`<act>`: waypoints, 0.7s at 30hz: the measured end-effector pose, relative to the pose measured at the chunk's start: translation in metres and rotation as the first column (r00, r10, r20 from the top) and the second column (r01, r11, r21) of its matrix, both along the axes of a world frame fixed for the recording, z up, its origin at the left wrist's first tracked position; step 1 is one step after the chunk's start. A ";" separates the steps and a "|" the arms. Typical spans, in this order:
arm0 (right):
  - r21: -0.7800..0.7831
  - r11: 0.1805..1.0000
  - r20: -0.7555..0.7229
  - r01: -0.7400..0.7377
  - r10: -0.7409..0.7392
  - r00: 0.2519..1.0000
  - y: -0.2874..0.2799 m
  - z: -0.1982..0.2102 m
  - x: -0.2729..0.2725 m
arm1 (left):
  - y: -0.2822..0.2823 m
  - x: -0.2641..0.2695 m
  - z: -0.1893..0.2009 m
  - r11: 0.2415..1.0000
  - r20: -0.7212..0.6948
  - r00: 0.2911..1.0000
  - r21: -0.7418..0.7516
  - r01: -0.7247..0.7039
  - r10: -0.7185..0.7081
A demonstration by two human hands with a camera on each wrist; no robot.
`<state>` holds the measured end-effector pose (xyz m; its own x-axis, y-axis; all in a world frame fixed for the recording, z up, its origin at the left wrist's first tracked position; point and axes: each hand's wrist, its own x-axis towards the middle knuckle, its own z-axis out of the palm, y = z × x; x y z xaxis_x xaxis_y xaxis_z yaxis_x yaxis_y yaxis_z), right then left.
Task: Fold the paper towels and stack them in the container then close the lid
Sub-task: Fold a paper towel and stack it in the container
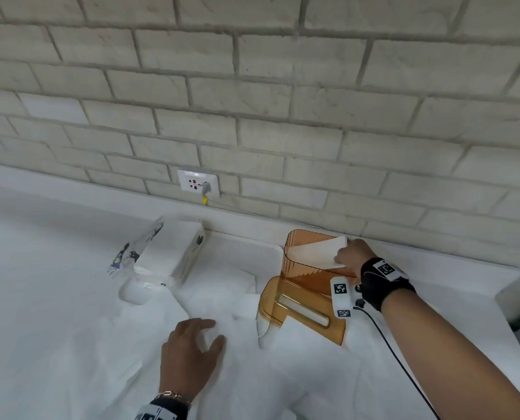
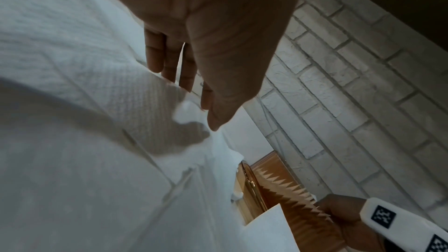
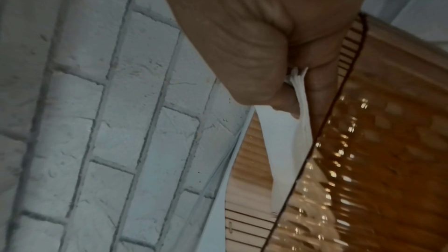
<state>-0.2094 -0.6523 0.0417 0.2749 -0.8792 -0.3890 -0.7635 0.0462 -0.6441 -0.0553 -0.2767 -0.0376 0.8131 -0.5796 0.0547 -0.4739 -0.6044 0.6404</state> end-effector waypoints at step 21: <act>-0.240 0.882 -0.643 -0.407 0.170 0.747 0.004 -0.004 0.023 | -0.022 0.011 0.020 0.979 0.000 1.000 0.205 -0.007 0.007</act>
<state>-0.1868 -0.6482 0.0374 0.3579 -0.8999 -0.2491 -0.9280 -0.3723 0.0116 -0.0440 -0.2990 -0.0174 0.8170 -0.5730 -0.0651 -0.4692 -0.7260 0.5027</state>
